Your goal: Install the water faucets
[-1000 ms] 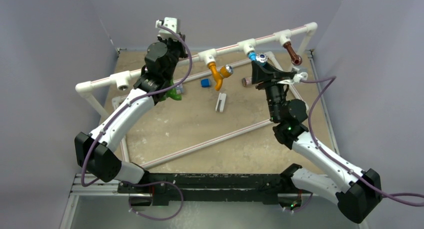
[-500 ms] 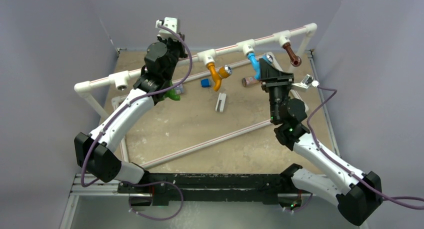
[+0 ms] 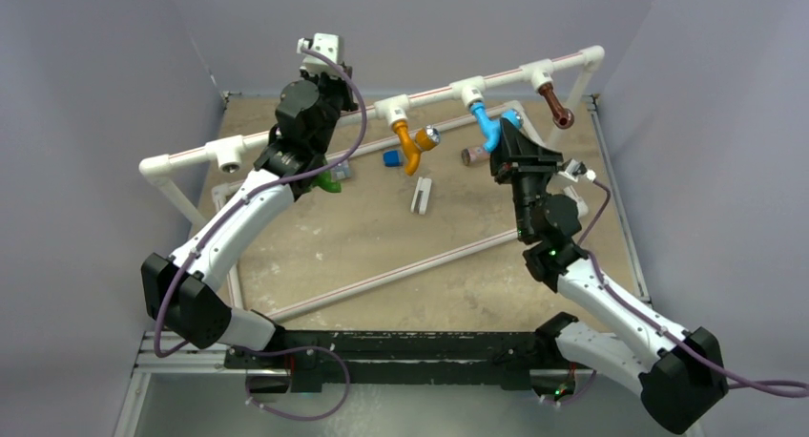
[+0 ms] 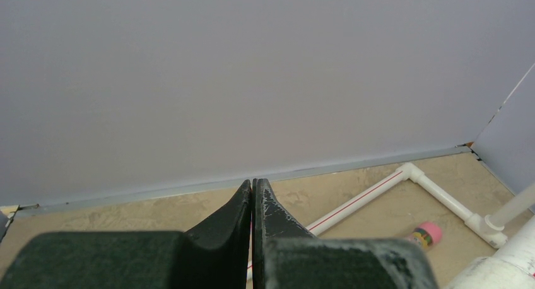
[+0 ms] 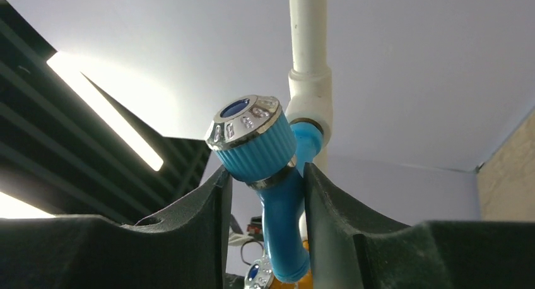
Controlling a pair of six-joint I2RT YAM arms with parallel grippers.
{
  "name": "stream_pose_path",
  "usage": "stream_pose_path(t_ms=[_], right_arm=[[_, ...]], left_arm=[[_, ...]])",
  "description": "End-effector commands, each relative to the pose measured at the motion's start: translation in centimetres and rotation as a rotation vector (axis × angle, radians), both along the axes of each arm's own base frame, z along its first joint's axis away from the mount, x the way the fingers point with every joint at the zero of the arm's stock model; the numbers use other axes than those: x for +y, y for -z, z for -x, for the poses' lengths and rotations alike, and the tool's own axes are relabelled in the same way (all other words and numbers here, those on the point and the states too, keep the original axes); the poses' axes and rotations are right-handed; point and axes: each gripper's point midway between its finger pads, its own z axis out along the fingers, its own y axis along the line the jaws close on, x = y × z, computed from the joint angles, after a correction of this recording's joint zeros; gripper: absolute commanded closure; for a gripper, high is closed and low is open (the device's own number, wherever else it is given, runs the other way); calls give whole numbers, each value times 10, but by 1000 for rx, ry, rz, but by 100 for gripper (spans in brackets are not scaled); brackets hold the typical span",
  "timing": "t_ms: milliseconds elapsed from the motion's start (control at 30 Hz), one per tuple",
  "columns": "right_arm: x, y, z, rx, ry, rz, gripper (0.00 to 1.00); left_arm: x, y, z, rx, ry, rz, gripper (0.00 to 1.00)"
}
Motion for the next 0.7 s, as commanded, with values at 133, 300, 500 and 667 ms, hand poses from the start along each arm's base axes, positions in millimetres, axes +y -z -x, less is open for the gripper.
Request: stream_pose_path(t_ms=[133, 300, 500, 667], right_arm=[[66, 70, 28, 195, -415, -21, 87], [54, 65, 29, 156, -372, 8, 72], [33, 45, 35, 37, -246, 159, 49], [18, 41, 39, -4, -146, 337, 34]], left_arm=[[-21, 170, 28, 453, 130, -276, 100], [-20, 171, 28, 454, 127, -278, 100], [-20, 172, 28, 456, 125, -281, 100], [-20, 173, 28, 457, 125, -282, 100]])
